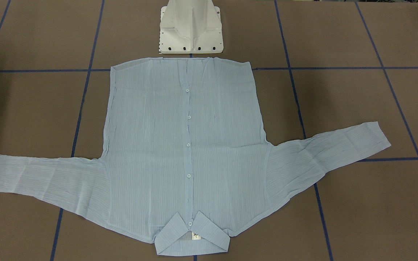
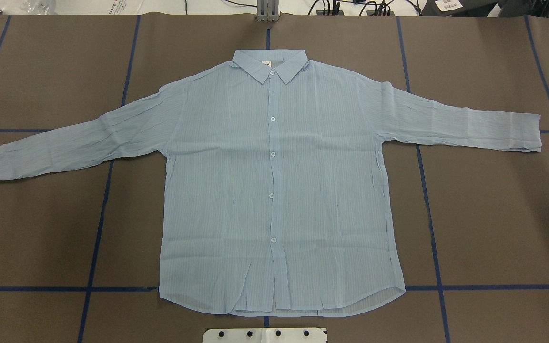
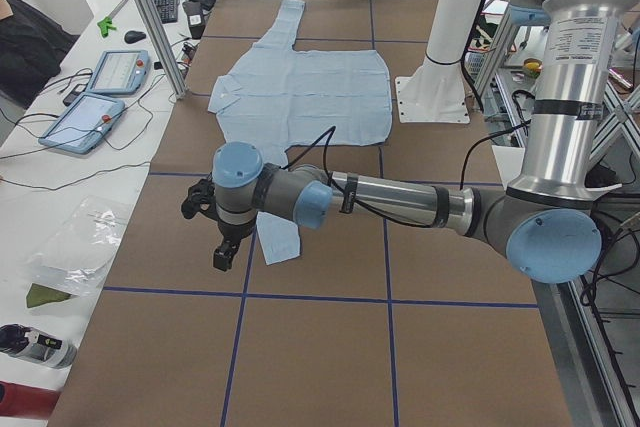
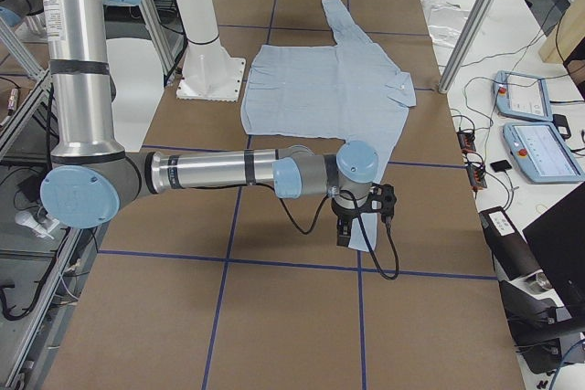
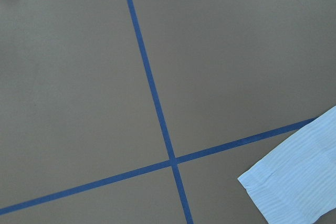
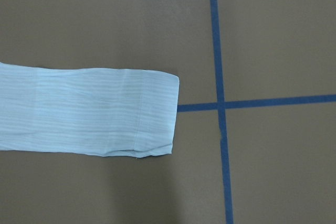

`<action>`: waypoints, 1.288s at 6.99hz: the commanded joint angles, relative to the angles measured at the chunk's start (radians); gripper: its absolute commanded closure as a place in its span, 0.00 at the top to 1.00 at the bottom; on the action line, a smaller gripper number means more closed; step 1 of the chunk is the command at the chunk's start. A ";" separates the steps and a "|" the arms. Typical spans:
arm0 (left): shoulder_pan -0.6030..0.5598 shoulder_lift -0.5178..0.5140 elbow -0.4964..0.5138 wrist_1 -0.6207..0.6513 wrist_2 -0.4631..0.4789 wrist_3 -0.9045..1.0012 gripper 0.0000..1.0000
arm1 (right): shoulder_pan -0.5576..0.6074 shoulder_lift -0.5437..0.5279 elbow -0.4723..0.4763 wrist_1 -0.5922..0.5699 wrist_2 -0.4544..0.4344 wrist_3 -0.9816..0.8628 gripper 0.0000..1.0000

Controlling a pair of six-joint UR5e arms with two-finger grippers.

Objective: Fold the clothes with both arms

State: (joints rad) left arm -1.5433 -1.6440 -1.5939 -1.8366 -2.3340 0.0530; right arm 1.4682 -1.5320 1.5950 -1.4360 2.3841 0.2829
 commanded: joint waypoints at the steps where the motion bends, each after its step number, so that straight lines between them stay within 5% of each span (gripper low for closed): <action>1: 0.027 0.004 0.015 -0.061 -0.007 -0.073 1.00 | -0.084 0.009 -0.172 0.345 -0.006 0.122 1.00; 7: 0.029 0.012 0.003 -0.070 -0.015 -0.073 1.00 | -0.199 0.142 -0.383 0.393 -0.052 0.139 0.99; 9: 0.029 0.012 0.006 -0.070 -0.015 -0.073 1.00 | -0.213 0.144 -0.394 0.385 -0.054 0.139 0.89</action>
State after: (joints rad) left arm -1.5141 -1.6322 -1.5878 -1.9076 -2.3485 -0.0199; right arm 1.2658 -1.3907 1.2119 -1.0468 2.3344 0.4225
